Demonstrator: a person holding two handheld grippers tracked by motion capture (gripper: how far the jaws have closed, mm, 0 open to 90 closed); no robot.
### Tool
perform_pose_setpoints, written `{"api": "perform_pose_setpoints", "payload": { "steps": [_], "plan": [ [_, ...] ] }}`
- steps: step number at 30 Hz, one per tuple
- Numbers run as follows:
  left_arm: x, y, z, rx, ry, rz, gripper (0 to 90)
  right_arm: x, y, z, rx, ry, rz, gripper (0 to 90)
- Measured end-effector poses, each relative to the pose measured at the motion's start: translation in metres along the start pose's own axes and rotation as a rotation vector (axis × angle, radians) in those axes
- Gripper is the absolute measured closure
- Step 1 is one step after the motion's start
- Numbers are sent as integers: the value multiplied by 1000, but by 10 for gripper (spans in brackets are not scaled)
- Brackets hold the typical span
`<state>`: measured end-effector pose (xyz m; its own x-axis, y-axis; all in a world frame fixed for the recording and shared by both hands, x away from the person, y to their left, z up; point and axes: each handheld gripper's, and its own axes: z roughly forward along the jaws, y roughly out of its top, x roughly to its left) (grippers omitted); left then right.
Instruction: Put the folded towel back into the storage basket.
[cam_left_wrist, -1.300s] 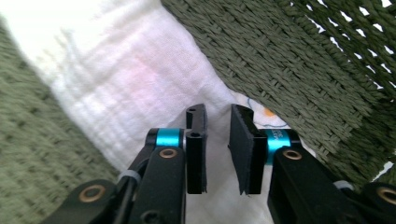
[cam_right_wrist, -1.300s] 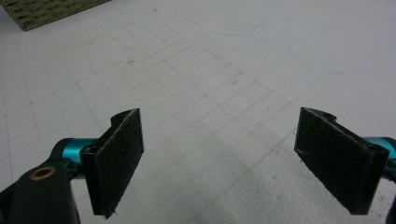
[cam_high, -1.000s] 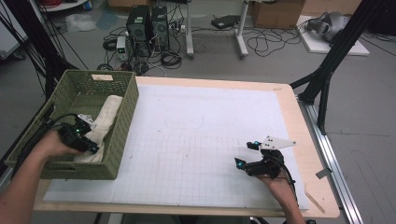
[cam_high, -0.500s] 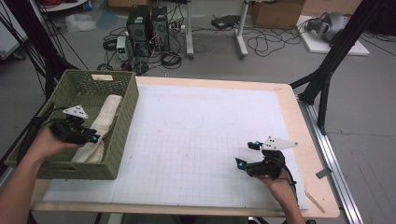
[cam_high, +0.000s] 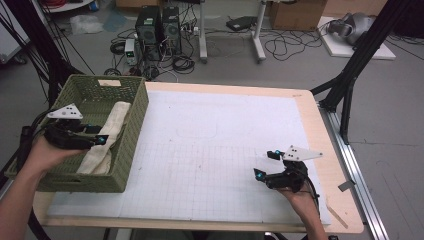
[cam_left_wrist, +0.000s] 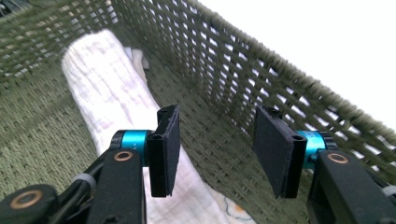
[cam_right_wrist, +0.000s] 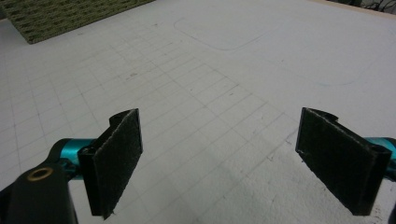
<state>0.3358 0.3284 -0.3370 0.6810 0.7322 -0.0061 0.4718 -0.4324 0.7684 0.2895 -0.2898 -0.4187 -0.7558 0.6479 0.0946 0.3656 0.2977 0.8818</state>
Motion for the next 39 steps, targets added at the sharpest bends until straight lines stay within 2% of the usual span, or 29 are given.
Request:
{"api": "perform_pose_setpoints", "payload": {
  "steps": [5, 15, 24, 39],
  "plan": [
    [-4, -1, -7, -53, 28, -12, 477, 1, 0, -1, 0, -4, -7, 128],
    [-18, 3, -20, -204, 30, -44, 414, 2, 2, 0, -2, -8, -9, 125],
    [-32, 5, -19, -247, 23, -40, 396, 2, 2, -1, -7, -5, -7, 124],
    [-54, 17, -14, -284, -2, -30, 353, 3, 3, -1, -10, -4, -11, 124]
  ]
}}
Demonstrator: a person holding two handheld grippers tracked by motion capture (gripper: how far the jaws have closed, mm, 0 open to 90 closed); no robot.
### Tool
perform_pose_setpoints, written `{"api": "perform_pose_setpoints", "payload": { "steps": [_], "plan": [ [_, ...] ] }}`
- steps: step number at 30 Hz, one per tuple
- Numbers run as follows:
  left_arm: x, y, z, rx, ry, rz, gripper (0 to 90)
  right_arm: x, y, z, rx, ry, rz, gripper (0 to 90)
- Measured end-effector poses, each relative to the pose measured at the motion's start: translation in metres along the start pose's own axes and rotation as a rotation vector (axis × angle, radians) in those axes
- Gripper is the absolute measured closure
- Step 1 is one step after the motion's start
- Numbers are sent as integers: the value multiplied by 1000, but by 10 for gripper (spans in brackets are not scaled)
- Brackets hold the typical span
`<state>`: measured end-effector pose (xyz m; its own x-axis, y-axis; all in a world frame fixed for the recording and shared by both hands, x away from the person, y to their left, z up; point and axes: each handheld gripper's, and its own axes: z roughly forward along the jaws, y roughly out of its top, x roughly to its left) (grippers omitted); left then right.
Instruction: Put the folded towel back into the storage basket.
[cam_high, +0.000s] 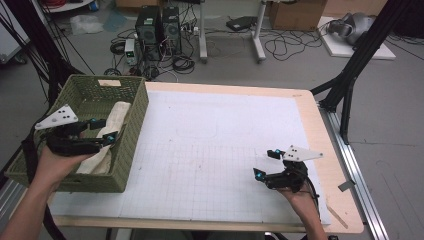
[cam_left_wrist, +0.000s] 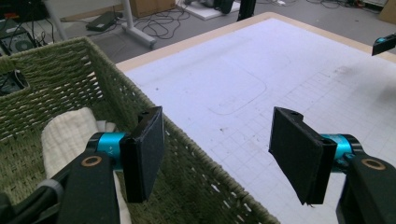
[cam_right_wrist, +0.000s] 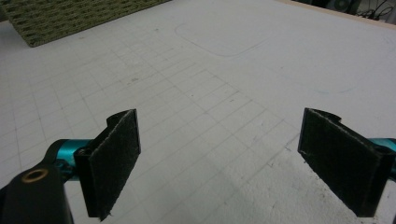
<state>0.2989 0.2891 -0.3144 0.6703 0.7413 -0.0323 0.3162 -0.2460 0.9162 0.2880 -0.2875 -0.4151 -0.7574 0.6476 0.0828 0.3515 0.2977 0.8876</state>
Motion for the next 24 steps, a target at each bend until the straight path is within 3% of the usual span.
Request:
{"api": "perform_pose_setpoints", "payload": {
  "steps": [24],
  "plan": [
    [-33, 13, 13, -56, -48, 12, 327, 1, 1, 0, -6, 0, -7, 124]
  ]
}}
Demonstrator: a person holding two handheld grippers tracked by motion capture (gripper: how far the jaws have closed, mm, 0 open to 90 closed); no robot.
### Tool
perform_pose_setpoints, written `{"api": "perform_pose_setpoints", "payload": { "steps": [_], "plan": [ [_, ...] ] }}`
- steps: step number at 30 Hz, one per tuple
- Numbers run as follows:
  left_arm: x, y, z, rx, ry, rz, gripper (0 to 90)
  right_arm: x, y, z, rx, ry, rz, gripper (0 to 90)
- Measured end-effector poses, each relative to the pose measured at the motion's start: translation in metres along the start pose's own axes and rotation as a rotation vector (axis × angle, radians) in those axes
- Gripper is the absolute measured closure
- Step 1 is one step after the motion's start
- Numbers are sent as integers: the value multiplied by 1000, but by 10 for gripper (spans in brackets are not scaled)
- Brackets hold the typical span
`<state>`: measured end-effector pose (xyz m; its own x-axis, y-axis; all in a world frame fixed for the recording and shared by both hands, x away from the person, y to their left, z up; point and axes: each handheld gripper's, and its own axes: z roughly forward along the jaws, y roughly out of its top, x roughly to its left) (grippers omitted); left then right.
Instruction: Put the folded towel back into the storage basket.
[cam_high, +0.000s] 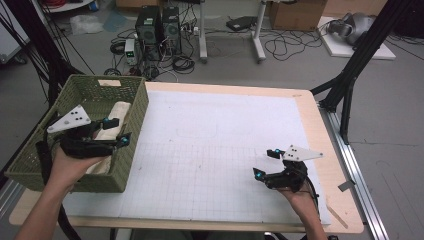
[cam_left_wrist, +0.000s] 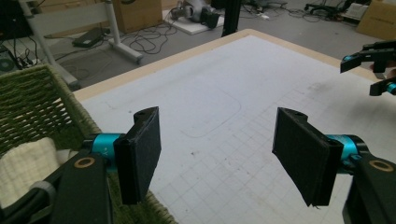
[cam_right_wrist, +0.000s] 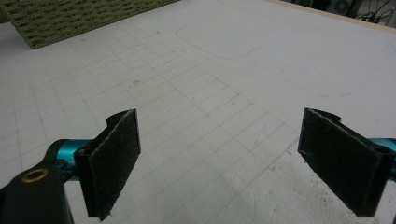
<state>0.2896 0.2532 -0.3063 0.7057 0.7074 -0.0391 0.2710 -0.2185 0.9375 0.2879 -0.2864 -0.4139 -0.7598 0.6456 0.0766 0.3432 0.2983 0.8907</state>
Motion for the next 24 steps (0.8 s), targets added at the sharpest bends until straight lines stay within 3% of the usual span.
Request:
{"api": "perform_pose_setpoints", "payload": {
  "steps": [24],
  "plan": [
    [-31, -2, 28, -5, -29, 24, 315, 1, 1, 0, -6, 3, -2, 124]
  ]
}}
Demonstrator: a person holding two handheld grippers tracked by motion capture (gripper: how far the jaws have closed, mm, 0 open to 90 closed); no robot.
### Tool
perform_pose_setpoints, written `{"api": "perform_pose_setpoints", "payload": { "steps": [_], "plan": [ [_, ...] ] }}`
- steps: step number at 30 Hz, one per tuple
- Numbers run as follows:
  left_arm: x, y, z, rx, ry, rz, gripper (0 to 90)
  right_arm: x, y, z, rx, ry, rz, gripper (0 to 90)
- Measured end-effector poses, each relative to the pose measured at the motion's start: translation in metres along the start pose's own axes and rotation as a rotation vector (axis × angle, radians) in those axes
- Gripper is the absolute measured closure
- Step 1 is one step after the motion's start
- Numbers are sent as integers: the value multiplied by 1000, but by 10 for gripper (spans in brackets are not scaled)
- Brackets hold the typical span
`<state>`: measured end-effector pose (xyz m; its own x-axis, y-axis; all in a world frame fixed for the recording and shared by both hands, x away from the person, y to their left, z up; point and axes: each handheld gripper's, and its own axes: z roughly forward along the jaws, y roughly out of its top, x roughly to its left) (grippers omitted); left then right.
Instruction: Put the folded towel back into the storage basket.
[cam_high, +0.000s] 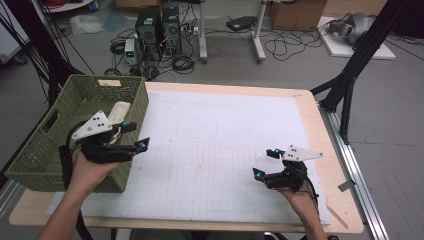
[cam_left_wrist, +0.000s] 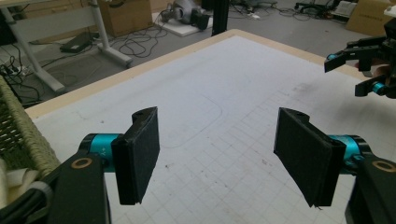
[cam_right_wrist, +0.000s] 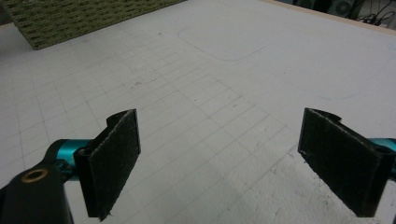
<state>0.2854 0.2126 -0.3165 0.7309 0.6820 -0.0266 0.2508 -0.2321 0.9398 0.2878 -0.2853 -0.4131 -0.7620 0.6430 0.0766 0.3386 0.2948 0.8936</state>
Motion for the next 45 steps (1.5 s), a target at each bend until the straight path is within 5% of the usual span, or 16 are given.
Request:
{"api": "perform_pose_setpoints", "payload": {
  "steps": [22, 45],
  "plan": [
    [-26, -11, 34, 16, -54, 18, 306, -1, 0, -2, -10, 3, 1, 123],
    [-45, -34, 59, 12, -66, 9, 289, 3, 1, -5, -17, 5, -3, 122]
  ]
}}
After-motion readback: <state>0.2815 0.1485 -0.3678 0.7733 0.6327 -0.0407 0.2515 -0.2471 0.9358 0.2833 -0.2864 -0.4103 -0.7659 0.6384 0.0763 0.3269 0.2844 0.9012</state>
